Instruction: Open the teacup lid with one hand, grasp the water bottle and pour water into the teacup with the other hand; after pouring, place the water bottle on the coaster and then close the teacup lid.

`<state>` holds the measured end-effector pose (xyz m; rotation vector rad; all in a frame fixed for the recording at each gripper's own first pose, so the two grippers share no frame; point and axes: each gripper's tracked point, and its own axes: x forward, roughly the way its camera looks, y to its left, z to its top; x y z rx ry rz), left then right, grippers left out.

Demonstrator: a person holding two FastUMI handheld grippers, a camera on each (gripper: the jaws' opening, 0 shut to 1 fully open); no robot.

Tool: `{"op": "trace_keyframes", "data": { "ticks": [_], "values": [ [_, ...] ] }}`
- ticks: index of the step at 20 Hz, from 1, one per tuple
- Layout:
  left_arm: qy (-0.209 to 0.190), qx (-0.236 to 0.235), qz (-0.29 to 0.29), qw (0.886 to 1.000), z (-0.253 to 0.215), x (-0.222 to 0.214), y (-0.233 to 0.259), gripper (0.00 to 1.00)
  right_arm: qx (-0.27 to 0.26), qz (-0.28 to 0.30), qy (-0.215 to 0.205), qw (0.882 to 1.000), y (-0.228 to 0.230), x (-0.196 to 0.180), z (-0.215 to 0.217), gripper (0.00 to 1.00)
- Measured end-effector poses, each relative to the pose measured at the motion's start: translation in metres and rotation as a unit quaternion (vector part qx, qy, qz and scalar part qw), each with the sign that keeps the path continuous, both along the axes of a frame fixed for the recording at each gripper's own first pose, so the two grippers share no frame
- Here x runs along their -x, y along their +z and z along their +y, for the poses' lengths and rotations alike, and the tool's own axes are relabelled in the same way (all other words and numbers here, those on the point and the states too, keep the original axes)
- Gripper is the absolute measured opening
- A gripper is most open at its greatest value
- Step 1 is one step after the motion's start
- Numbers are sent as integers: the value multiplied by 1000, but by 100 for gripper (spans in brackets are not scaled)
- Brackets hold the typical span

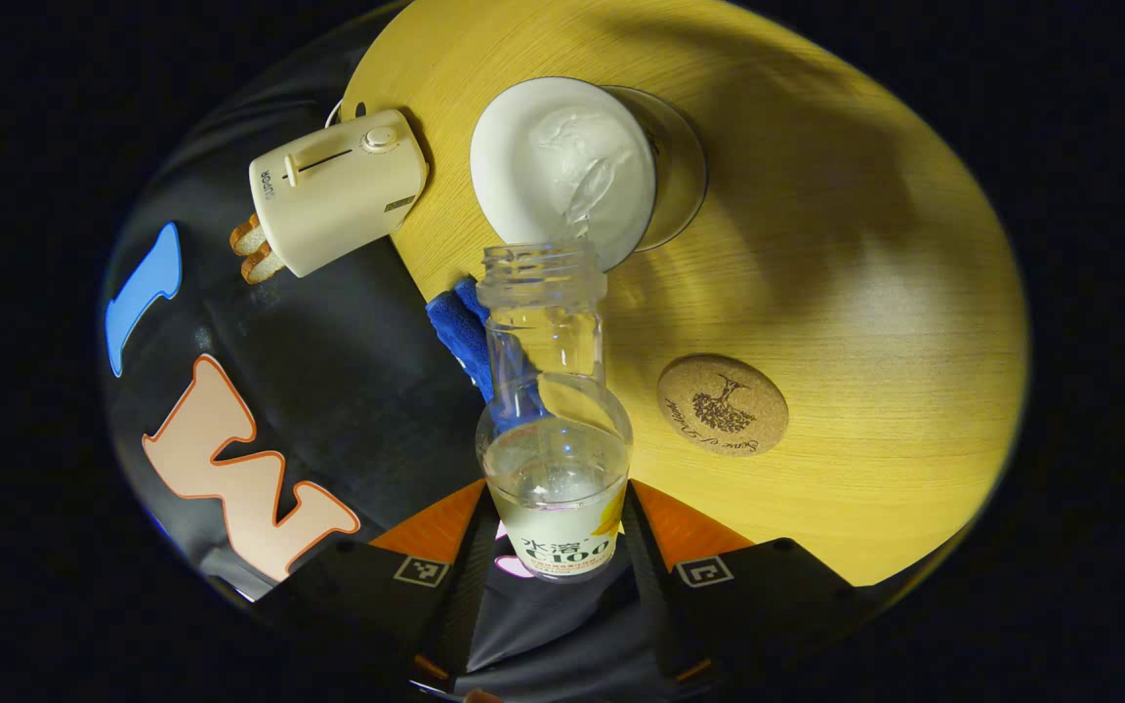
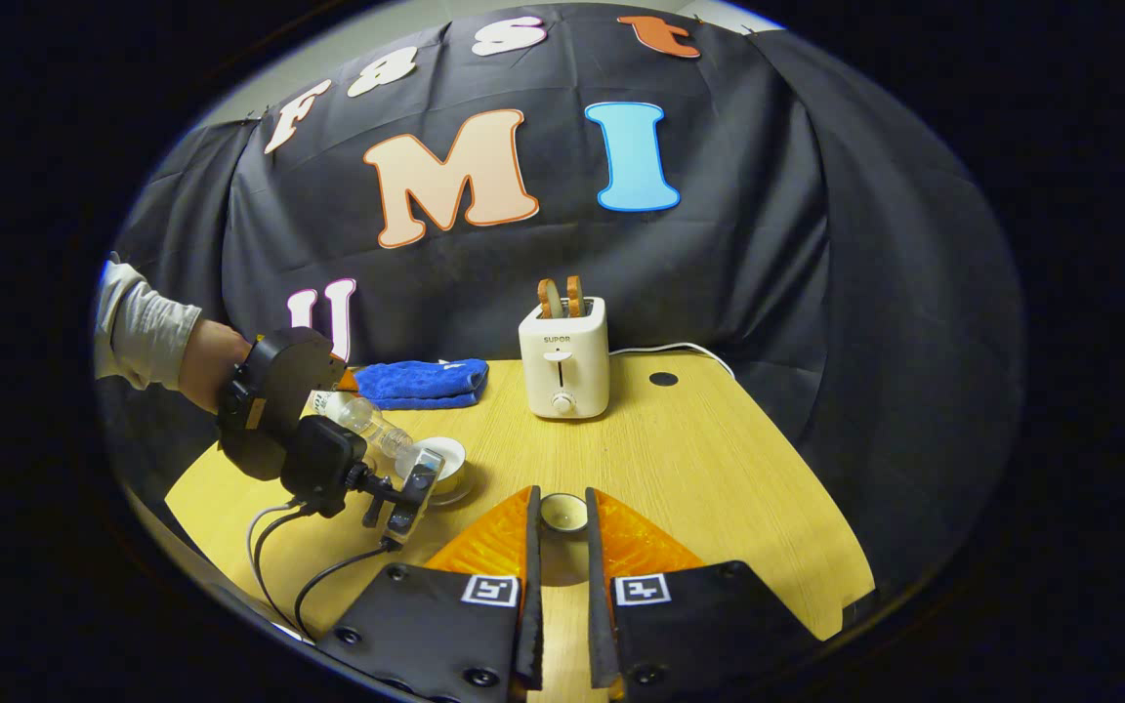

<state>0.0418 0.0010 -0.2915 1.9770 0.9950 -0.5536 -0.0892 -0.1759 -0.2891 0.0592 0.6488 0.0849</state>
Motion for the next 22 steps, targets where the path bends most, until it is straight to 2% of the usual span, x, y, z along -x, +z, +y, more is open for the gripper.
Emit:
{"op": "trace_keyframes", "data": {
  "ticks": [6, 13, 15, 18, 22],
  "values": [
    [-10, -33, 5, 999, 1, -3, 5, 69, -3, 3, -3, 1000, -3, -2, -4, 22],
    [-19, -39, 15, 999, -1, -4, 4, 69, -8, 16, 3, 1000, -12, -7, 0, 22],
    [-1, -15, 13, 1000, -1, -3, 1, 68, -11, 16, 5, 1000, -10, -10, 3, 22],
    [36, 44, 10, 998, -1, 4, -10, 69, -13, 13, 9, 1000, -7, -16, 7, 22],
    [91, 130, 5, 987, 0, 20, -23, 69, -12, 16, 16, 1000, -6, -20, 17, 22]
  ]
}}
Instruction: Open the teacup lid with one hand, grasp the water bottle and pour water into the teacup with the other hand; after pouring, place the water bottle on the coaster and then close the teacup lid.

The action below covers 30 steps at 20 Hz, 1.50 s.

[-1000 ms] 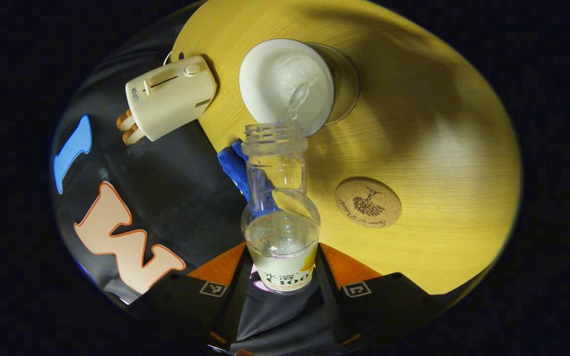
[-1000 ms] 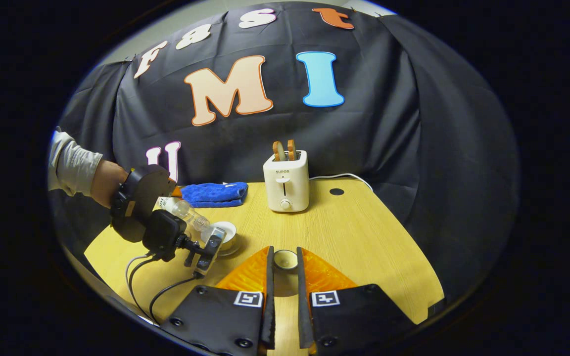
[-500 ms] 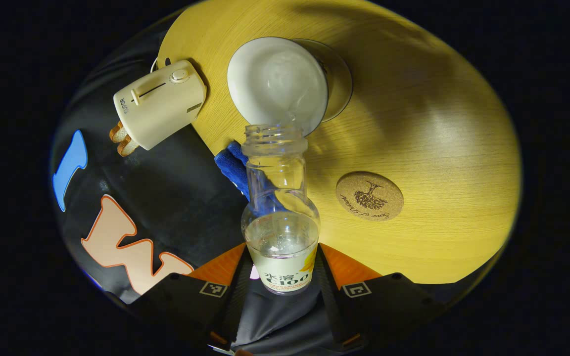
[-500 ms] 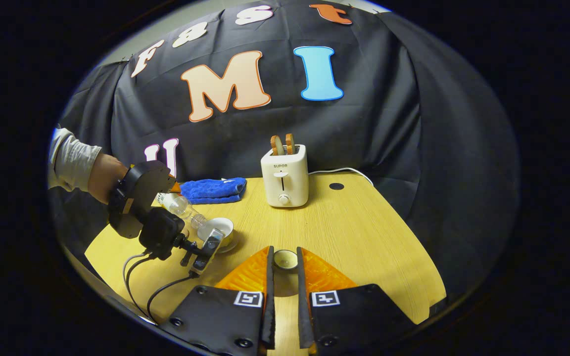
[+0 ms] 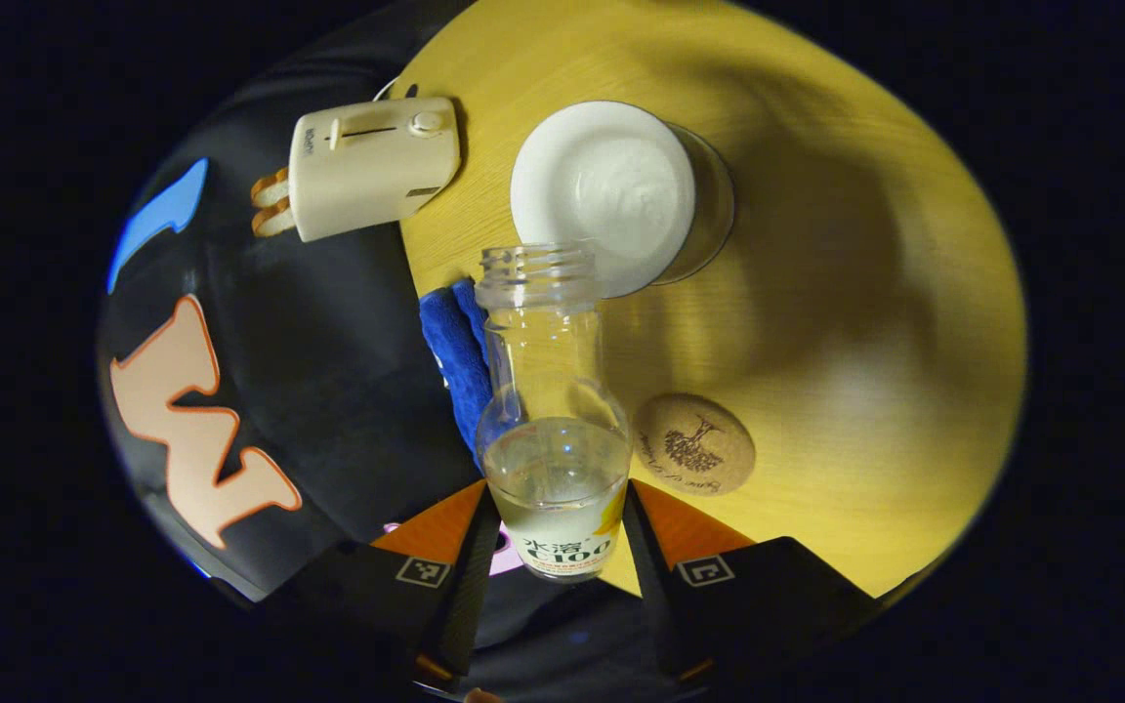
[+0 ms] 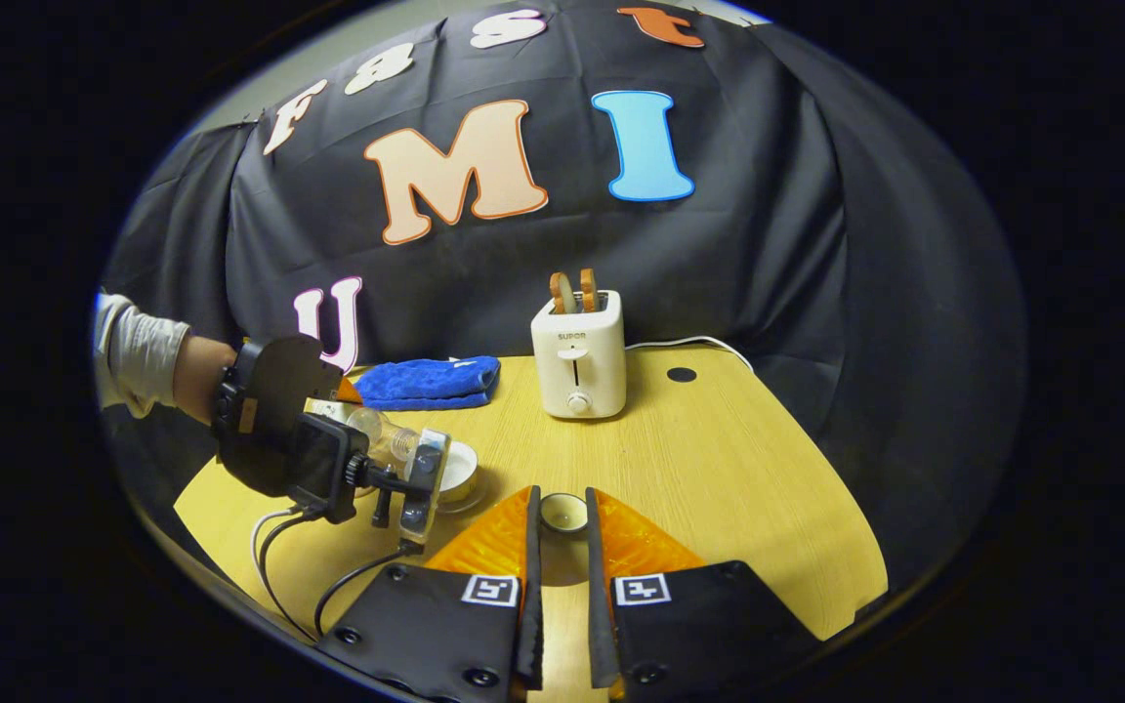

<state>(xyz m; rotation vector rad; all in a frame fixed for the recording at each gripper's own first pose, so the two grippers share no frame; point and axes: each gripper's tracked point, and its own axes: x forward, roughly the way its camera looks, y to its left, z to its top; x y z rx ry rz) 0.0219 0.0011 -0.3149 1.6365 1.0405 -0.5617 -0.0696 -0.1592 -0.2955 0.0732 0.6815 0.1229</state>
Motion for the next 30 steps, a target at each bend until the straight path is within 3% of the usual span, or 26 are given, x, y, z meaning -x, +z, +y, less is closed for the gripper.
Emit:
{"op": "trace_keyframes", "data": {
  "ticks": [3, 4, 6, 8, 13, 16, 17, 18, 20, 23, 30],
  "values": [
    [58, 60, -17, 996, 6, 9, -6, 69, 6, 1, 8, 1000, 3, -4, 10, 19],
    [75, 79, -23, 994, 7, 11, -7, 69, 8, 2, 11, 1000, 4, -4, 12, 22],
    [110, 133, -47, 984, 8, 9, -8, 69, 11, 2, 15, 1000, 7, -7, 20, 22],
    [135, 198, -98, 966, 4, 0, -3, 69, 12, 5, 17, 1000, 8, -9, 26, 19],
    [197, 318, -176, 911, -1, -7, 5, 68, 23, 13, 14, 1000, 14, -16, 36, 22],
    [266, 395, -206, 855, -1, -4, 0, 66, 38, 12, 17, 999, 21, -18, 40, 18],
    [285, 422, -207, 835, -3, -1, -2, 68, 41, 13, 18, 999, 23, -19, 44, 24],
    [306, 442, -207, 817, -3, 3, -5, 68, 42, 15, 19, 999, 23, -19, 46, 19],
    [319, 478, -216, 789, -5, 2, -2, 68, 48, 18, 23, 998, 24, -20, 53, 22],
    [309, 537, -248, 745, -13, -11, 15, 68, 55, 16, 28, 998, 29, -20, 63, 19],
    [359, 565, -236, 705, -11, -1, -5, 69, 73, 12, 40, 996, 41, -24, 79, 19]
  ]
}}
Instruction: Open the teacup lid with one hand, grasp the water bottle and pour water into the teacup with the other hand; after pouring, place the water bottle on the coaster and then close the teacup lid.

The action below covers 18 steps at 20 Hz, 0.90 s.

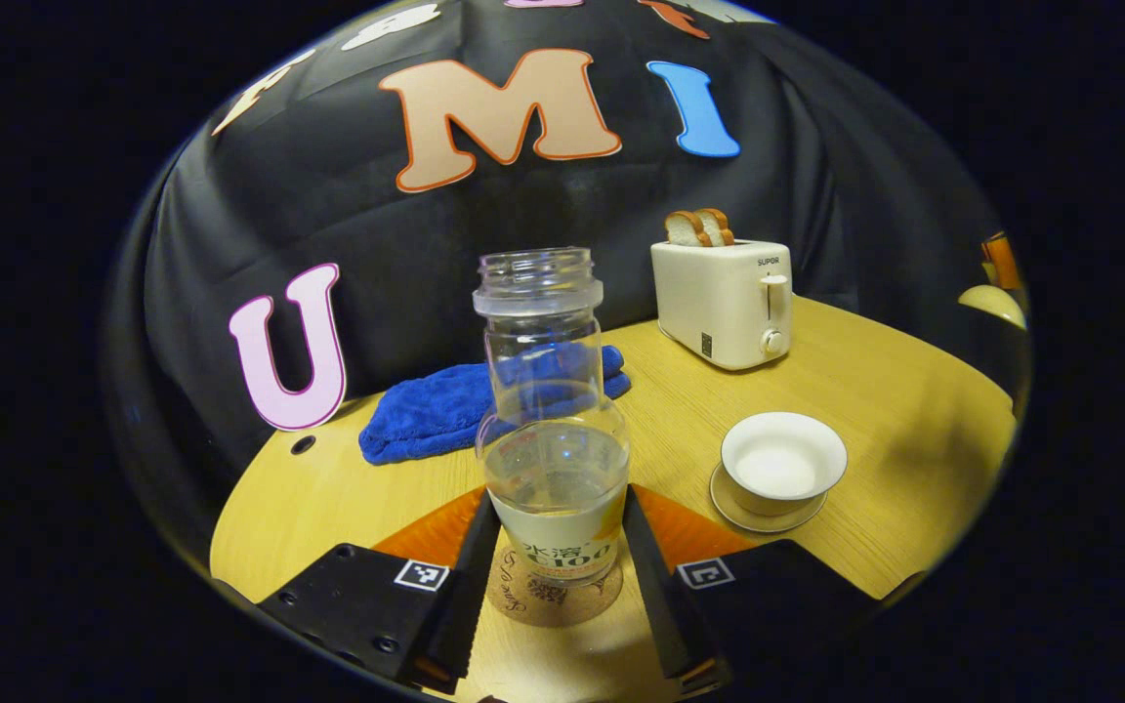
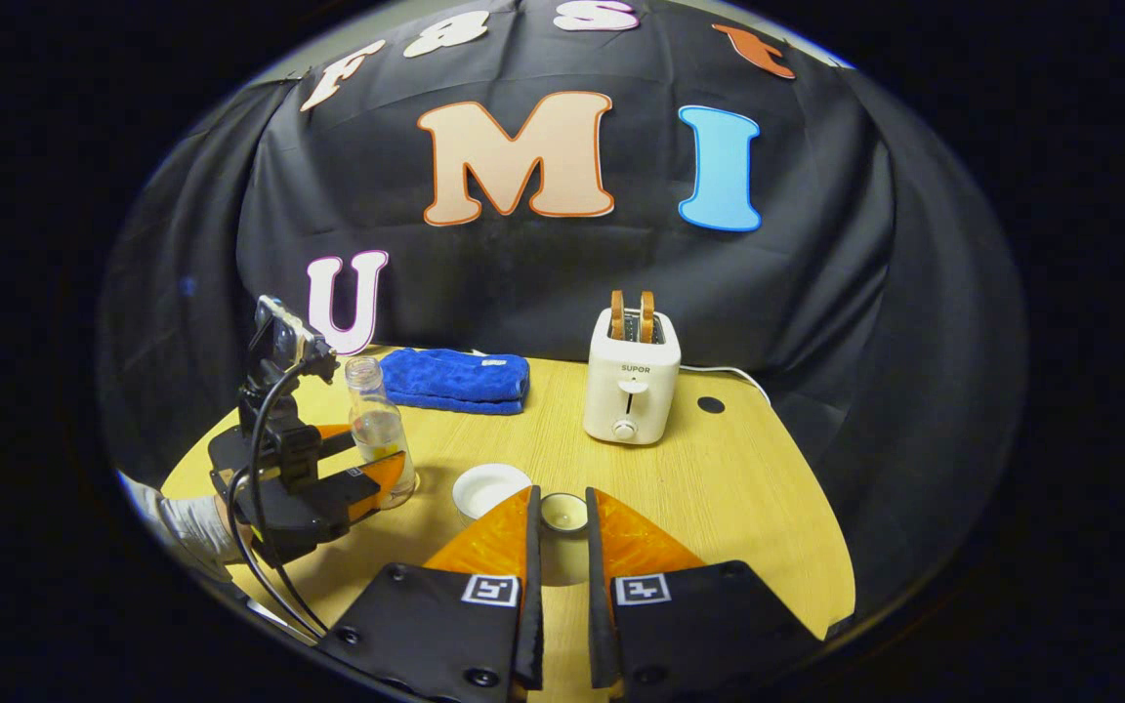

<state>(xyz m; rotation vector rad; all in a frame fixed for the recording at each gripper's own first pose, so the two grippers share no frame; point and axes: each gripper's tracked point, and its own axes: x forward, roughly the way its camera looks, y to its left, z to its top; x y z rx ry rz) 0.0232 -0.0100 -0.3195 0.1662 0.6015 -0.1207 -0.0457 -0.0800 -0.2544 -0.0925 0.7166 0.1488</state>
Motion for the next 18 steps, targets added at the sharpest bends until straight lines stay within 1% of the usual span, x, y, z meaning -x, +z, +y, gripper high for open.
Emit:
{"op": "trace_keyframes", "data": {
  "ticks": [1, 2, 4, 5, 6, 9, 10, 11, 12, 13, 14, 15, 17, 18],
  "values": [
    [5, 5, 3, 1000, 3, 1, -2, 69, 3, -1, 1, 1000, 1, -1, 3, 22],
    [8, 16, -7, 1000, 3, 0, 0, 70, 3, -3, 1, 1000, 3, 0, 3, 22],
    [29, 6, -9, 1000, 16, 0, 1, 70, 2, -4, 1, 1000, 4, -1, 5, 22],
    [34, 13, -6, 999, 18, 1, 0, 71, 1, -4, 1, 1000, 5, -1, 8, 19],
    [38, 17, 0, 999, 17, 5, -1, 70, 0, -5, 1, 1000, 5, -1, 9, 19],
    [36, 20, 1, 999, 17, 7, -2, 71, -3, -6, 3, 1000, 5, -1, 14, 19],
    [38, 19, 4, 999, 19, 8, -3, 73, -5, -7, 4, 1000, 5, -1, 15, 19],
    [41, 19, 8, 999, 20, 9, -5, 73, -7, -8, 5, 1000, 6, -2, 18, 24],
    [44, 22, 12, 999, 19, 12, -6, 74, -9, -8, 8, 1000, 6, -1, 19, 22],
    [45, 25, 13, 999, 19, 14, -5, 73, -9, -8, 9, 1000, 6, -1, 21, 22],
    [45, 28, 14, 999, 18, 16, -6, 73, -10, -9, 11, 1000, 6, -1, 21, 19],
    [44, 29, 14, 999, 17, 16, -5, 75, -12, -10, 12, 1000, 7, -1, 23, 22],
    [46, 26, 14, 999, 18, 18, -3, 77, -14, -11, 14, 1000, 6, 0, 24, 22],
    [45, 26, 15, 999, 17, 19, -3, 81, -16, -11, 15, 1000, 5, 0, 25, 22]
  ]
}}
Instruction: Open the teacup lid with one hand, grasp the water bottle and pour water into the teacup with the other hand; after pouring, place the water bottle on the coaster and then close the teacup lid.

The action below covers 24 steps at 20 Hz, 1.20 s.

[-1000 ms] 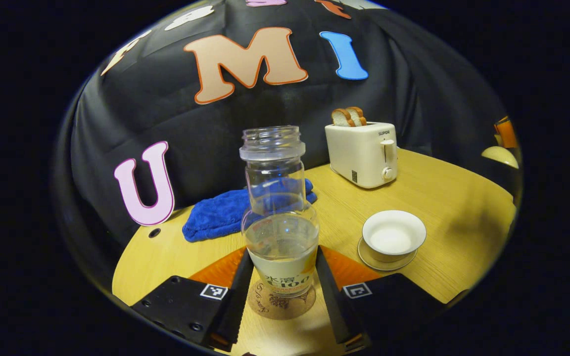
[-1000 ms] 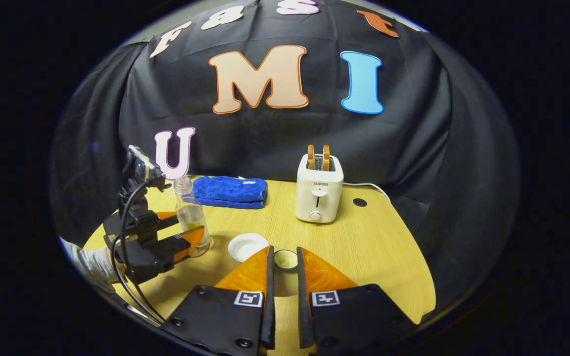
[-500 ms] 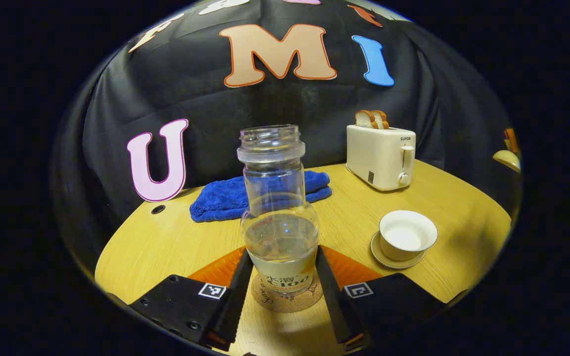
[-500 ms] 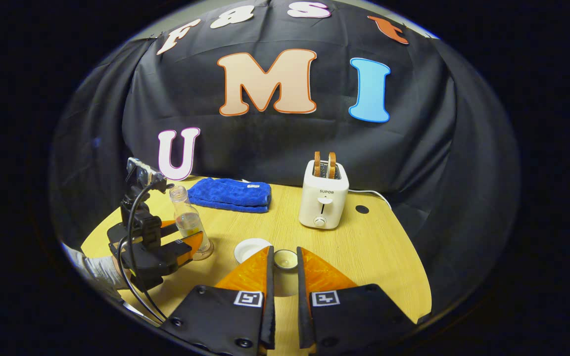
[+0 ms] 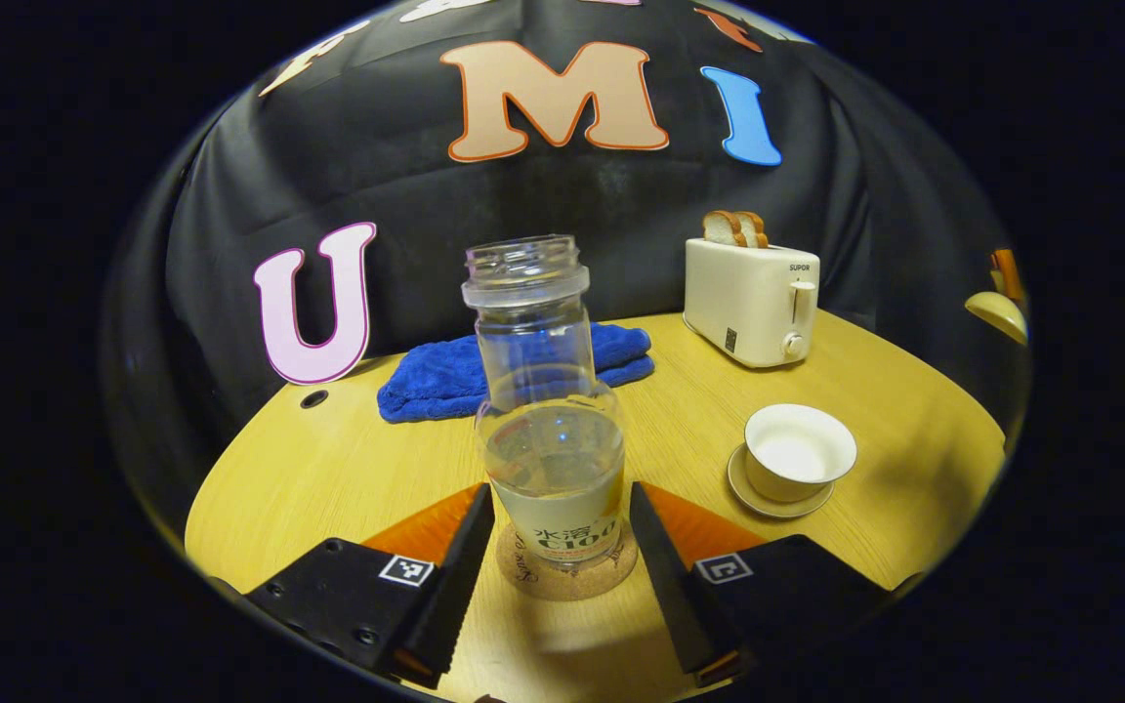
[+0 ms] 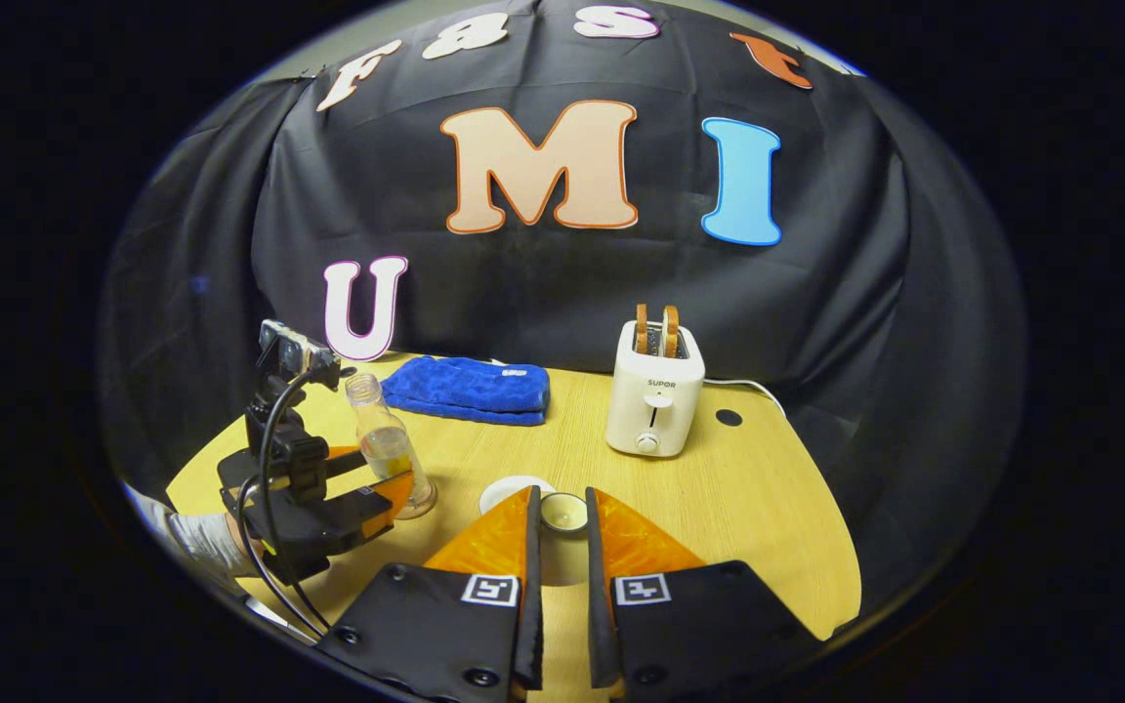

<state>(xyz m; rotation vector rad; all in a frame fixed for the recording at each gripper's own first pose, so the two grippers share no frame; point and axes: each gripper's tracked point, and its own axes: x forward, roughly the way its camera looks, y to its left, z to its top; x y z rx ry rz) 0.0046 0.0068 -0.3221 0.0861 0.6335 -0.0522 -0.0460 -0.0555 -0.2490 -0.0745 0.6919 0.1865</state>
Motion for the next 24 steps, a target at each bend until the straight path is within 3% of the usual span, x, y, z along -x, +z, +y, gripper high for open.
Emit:
{"op": "trace_keyframes", "data": {
  "ticks": [4, 11, 13, 24],
  "values": [
    [3, -7, -5, 1000, 4, 9, 10, 98, -9, -4, 5, 1000, -1, -2, 4, 22],
    [19, -26, -40, 999, 23, 42, 61, 97, -30, -10, 31, 999, -22, -21, 25, 22],
    [33, -22, -50, 998, 32, 53, 77, 94, -34, -10, 39, 999, -31, -28, 32, 22],
    [100, -53, -87, 990, 88, 97, 146, 97, -19, 5, 75, 997, -95, -50, 54, 22]
  ]
}}
